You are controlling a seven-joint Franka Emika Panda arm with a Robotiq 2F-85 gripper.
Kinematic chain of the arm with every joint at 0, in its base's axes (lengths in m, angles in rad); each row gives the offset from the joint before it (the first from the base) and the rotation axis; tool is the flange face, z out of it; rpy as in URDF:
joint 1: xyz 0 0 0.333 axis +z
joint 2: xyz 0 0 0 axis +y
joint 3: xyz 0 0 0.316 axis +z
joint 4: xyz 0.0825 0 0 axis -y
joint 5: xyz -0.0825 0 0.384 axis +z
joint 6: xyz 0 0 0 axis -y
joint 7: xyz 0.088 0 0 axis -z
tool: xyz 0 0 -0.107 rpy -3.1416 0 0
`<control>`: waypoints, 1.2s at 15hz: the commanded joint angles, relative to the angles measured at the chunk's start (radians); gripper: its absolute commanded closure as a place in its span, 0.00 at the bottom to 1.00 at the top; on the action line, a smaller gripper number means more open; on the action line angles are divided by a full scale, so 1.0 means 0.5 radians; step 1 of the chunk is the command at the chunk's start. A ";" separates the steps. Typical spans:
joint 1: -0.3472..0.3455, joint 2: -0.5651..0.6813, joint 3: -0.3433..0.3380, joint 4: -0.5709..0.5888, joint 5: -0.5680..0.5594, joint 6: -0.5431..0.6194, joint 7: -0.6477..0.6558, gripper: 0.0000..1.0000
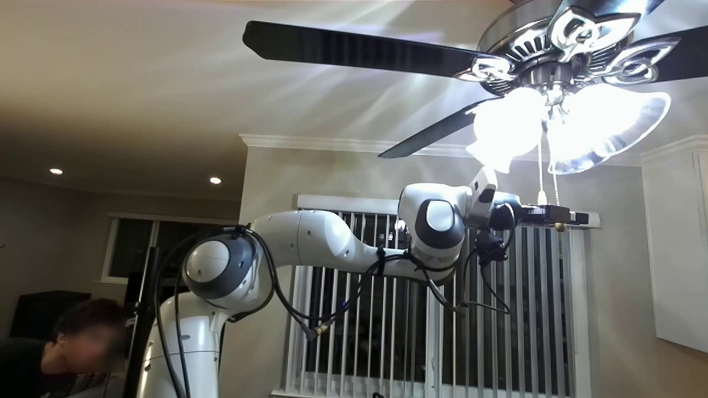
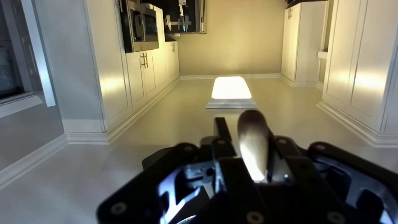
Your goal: Push down the toggle to switch off the light
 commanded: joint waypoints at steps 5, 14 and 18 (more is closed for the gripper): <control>0.126 0.004 -0.106 -0.050 0.037 -0.019 -0.122 0.98; 0.101 0.009 -0.083 -0.167 0.001 -0.072 -0.242 0.98; 0.171 0.032 -0.117 -0.144 0.035 -0.083 -0.296 0.68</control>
